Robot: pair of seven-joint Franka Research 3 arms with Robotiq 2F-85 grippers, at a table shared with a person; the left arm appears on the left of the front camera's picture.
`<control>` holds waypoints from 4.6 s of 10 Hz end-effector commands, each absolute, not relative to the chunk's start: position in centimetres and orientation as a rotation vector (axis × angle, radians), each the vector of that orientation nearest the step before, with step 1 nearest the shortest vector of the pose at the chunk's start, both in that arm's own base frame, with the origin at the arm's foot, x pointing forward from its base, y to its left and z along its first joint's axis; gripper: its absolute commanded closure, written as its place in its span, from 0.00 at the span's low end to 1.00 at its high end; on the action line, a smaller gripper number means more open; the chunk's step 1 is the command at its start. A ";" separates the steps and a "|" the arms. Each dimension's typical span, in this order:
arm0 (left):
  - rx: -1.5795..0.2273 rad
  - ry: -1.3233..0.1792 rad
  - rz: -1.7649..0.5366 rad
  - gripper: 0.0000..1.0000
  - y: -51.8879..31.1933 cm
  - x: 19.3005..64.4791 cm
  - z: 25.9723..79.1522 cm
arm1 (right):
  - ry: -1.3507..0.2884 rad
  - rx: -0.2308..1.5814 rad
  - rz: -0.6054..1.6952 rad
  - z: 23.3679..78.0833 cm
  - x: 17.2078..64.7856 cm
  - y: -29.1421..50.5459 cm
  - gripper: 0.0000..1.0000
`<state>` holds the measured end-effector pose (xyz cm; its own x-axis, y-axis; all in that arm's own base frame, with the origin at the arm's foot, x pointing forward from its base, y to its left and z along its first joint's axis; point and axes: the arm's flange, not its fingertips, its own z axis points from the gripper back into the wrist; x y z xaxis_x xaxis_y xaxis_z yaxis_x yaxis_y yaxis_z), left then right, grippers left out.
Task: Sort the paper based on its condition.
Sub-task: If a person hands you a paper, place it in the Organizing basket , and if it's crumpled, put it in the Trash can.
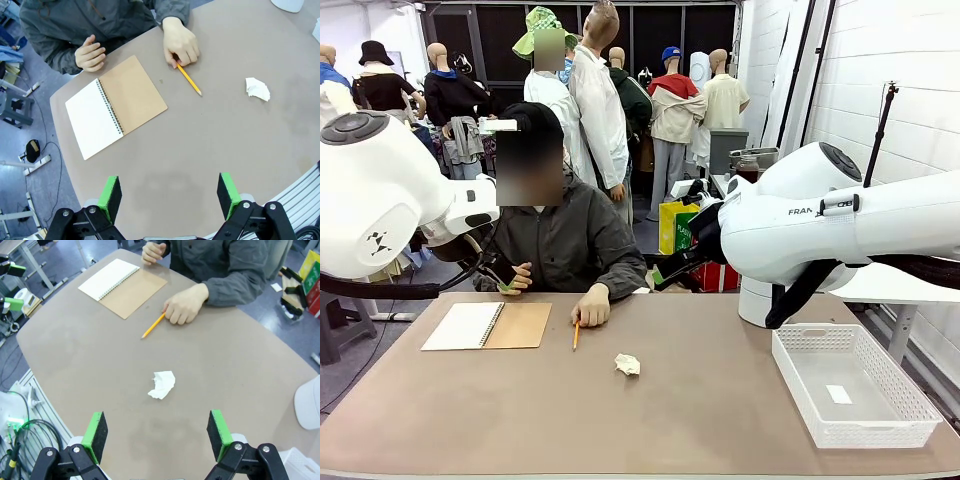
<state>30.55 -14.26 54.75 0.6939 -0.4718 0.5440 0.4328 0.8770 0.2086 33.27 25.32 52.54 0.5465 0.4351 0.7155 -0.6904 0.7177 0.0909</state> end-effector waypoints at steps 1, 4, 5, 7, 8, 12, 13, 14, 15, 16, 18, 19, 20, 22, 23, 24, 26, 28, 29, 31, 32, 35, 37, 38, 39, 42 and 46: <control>0.066 -0.620 -0.517 0.00 -14.1 30.6 54.7 | -0.726 0.387 0.687 52.5 33.3 25.3 0.00; 0.066 -0.620 -0.517 0.00 -14.1 30.6 54.7 | -0.613 0.310 0.755 52.5 34.9 27.3 0.00; 0.066 -0.620 -0.517 0.00 -14.1 30.6 54.7 | -0.572 0.278 0.764 52.2 35.9 28.1 0.00; 0.066 -0.620 -0.517 0.00 -14.1 30.6 54.7 | -0.500 0.226 0.785 50.9 38.0 29.8 0.00; 0.066 -0.620 -0.517 0.00 -14.1 30.6 54.7 | -0.467 0.205 0.798 49.5 38.8 30.8 0.00; 0.066 -0.620 -0.517 0.00 -14.1 30.6 54.7 | -0.393 0.143 0.830 44.9 41.0 33.2 0.00; 0.066 -0.620 -0.517 0.00 -14.1 30.6 54.7 | -0.383 0.145 0.829 44.3 41.3 33.3 0.00; 0.066 -0.620 -0.517 0.00 -14.1 30.6 54.7 | -0.383 0.133 0.825 44.1 41.2 33.2 0.00; 0.066 -0.620 -0.517 0.00 -14.1 30.6 54.7 | -0.406 0.140 0.815 44.8 40.6 32.5 0.00; 0.066 -0.620 -0.517 0.00 -14.1 30.6 54.7 | -0.384 0.161 0.839 43.5 40.9 32.8 0.00; 0.066 -0.620 -0.517 0.00 -14.1 30.6 54.7 | -0.384 0.161 0.839 43.5 40.9 32.8 0.00; 0.066 -0.620 -0.517 0.00 -14.1 30.6 54.7 | -0.384 0.161 0.839 43.5 40.9 32.8 0.00; 0.066 -0.620 -0.517 0.00 -14.1 30.6 54.7 | -0.384 0.161 0.839 43.5 40.9 32.8 0.00; 0.066 -0.620 -0.517 0.00 -14.1 30.6 54.7 | -0.387 0.159 0.838 43.7 40.9 32.8 0.00; 0.066 -0.620 -0.517 0.00 -14.1 30.6 54.7 | -0.363 0.154 0.852 42.7 41.7 33.6 0.00; 0.066 -0.620 -0.517 0.00 -14.1 30.6 54.7 | -0.338 0.148 0.854 41.6 42.3 34.1 0.00; 0.066 -0.620 -0.517 0.00 -14.1 30.6 54.7 | -0.300 0.111 0.866 40.0 43.1 35.3 0.00; 0.066 -0.620 -0.517 0.00 -14.1 30.6 54.7 | -0.254 0.109 0.895 38.5 44.0 36.6 0.00; 0.066 -0.620 -0.517 0.00 -14.1 30.6 54.7 | -0.226 0.109 0.909 37.8 44.6 37.5 0.00; 0.066 -0.620 -0.517 0.00 -14.1 30.6 54.7 | -0.183 0.101 0.927 36.9 45.3 38.7 0.00; 0.066 -0.620 -0.517 0.00 -14.1 30.6 54.7 | -0.175 0.087 0.935 36.3 45.5 38.9 0.00; 0.066 -0.620 -0.517 0.00 -14.1 30.6 54.7 | -0.124 0.046 0.958 34.5 46.4 39.7 0.00; 0.066 -0.620 -0.517 0.00 -14.1 30.6 54.7 | -0.092 0.044 0.970 33.5 46.9 40.3 0.00; 0.066 -0.620 -0.517 0.00 -14.1 30.6 54.7 | -0.082 0.042 0.976 33.2 47.1 40.6 0.00; 0.066 -0.620 -0.517 0.00 -14.1 30.6 54.7 | -0.065 0.038 0.973 32.6 47.3 40.8 0.00; 0.066 -0.620 -0.517 0.00 -14.1 30.6 54.7 | -0.042 0.026 0.975 32.2 47.7 41.4 0.00; 0.066 -0.620 -0.517 0.00 -14.1 30.6 54.7 | -0.003 0.027 0.959 31.6 48.2 41.8 0.31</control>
